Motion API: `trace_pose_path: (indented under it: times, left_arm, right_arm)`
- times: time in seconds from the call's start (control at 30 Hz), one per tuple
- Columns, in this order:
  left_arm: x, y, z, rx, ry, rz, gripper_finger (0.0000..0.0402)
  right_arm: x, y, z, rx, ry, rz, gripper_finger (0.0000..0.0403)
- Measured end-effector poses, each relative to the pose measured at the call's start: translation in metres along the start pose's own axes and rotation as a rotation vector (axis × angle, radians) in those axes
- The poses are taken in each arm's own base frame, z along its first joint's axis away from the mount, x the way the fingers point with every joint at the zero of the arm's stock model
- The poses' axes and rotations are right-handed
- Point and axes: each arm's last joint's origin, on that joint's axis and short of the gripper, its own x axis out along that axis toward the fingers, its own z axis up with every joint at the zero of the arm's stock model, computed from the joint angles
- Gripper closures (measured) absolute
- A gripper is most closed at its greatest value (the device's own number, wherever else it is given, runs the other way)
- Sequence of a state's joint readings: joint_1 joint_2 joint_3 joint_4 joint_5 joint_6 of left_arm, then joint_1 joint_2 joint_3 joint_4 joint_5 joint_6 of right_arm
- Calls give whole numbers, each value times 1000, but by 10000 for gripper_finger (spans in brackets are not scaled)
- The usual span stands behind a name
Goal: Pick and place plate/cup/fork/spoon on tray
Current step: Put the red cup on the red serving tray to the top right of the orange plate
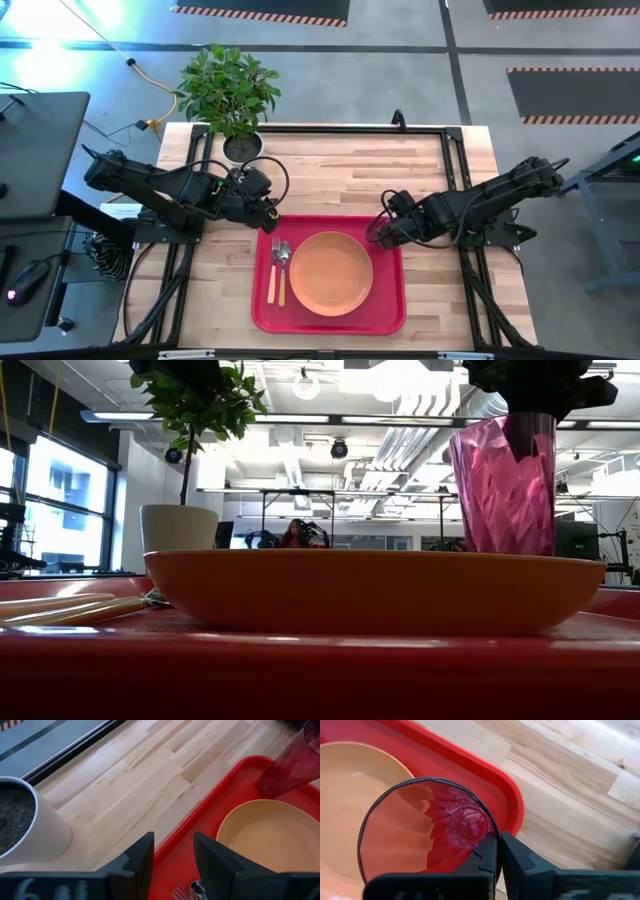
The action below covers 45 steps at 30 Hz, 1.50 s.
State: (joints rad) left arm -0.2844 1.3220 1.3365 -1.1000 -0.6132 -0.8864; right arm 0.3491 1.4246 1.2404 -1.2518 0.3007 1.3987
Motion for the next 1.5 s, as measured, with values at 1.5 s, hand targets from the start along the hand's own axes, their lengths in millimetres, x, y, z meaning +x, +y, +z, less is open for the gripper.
trace_pose_path:
  times: [1.5]
  left_arm:
    - [0,0,0,0,0,0,273]
  right_arm:
    - [0,3,-1,87,64,38,380]
